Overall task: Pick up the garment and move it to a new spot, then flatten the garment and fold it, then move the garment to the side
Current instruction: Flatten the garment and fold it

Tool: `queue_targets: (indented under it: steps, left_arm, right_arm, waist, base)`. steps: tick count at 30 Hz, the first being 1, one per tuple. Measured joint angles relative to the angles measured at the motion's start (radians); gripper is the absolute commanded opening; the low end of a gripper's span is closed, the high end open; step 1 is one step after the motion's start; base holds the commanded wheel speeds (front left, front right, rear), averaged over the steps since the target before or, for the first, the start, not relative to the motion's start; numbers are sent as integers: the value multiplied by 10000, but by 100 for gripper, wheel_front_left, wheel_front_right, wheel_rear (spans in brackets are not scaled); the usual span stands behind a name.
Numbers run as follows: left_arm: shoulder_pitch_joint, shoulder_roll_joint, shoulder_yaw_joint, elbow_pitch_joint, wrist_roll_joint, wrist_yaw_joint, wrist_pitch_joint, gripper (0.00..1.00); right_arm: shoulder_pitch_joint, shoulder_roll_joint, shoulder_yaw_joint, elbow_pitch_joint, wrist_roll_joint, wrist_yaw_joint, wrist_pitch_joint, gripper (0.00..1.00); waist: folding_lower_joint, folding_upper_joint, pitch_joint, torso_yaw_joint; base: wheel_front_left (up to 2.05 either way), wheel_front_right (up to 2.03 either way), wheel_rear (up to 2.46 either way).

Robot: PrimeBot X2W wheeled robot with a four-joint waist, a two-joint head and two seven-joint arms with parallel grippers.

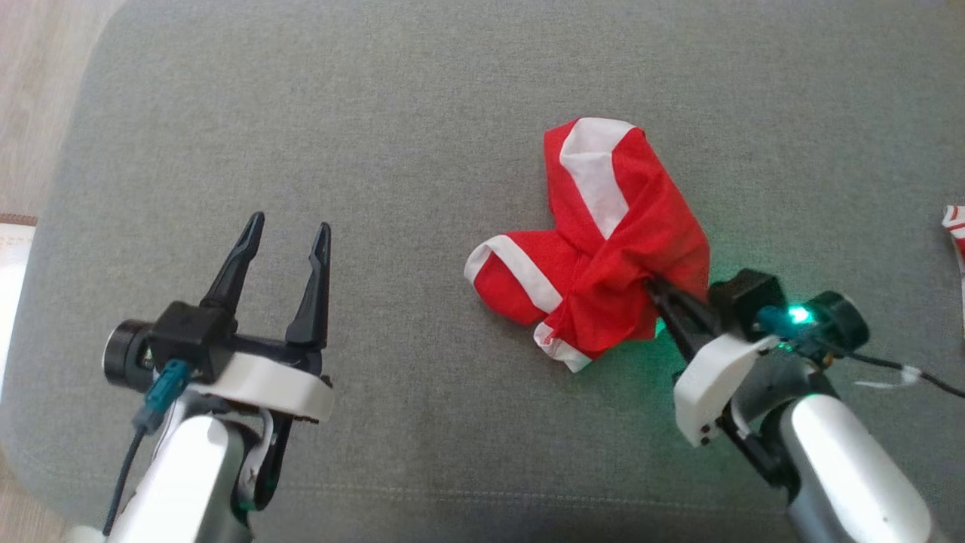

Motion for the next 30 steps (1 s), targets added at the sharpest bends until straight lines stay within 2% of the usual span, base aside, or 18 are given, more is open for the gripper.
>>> queue_targets:
  steps: [7,13,18,19,20,21,26,30]
  left_arm:
    - [-78,2,2,0,0,0,-44,100]
    - [-83,-2,-4,0,0,0,-46,100]
    - [-84,-10,-40,6,0,0,-48,100]
    - [-85,-12,-46,10,0,0,-46,100]
    - [-87,-17,-52,13,0,0,-48,100]
    - [-87,-17,-50,17,0,0,-48,100]
    - [-111,-17,-52,65,0,0,-58,100]
    - [-111,-15,-44,71,0,6,-58,100]
  right_arm:
    - [11,407,-997,-230,257,0,-554,0]
    - [67,1154,-3331,-109,435,0,-895,0]
    - [172,1555,-5241,623,495,0,-1083,0]
    - [219,1578,-5522,798,514,0,-1120,7]
    - [277,1592,-5793,951,533,0,-1129,50]
    - [297,1626,-6004,1110,694,0,-1126,100]
    - [289,1774,-6383,1246,821,0,-1455,100]
    - [308,1802,-6420,721,594,0,-1931,100]
  waist:
    - [0,0,35,-75]
    - [0,0,37,-121]
    - [0,0,70,-97]
    - [0,0,86,-89]
    - [0,0,101,-82]
    - [0,0,115,-80]
    - [0,0,105,-94]
    - [0,0,-2,-126]
  base:
    - [0,0,0]
    - [0,0,0]
    - [0,0,0]
    - [0,0,0]
    - [0,0,0]
    - [0,0,0]
    - [0,0,0]
    - [0,0,0]
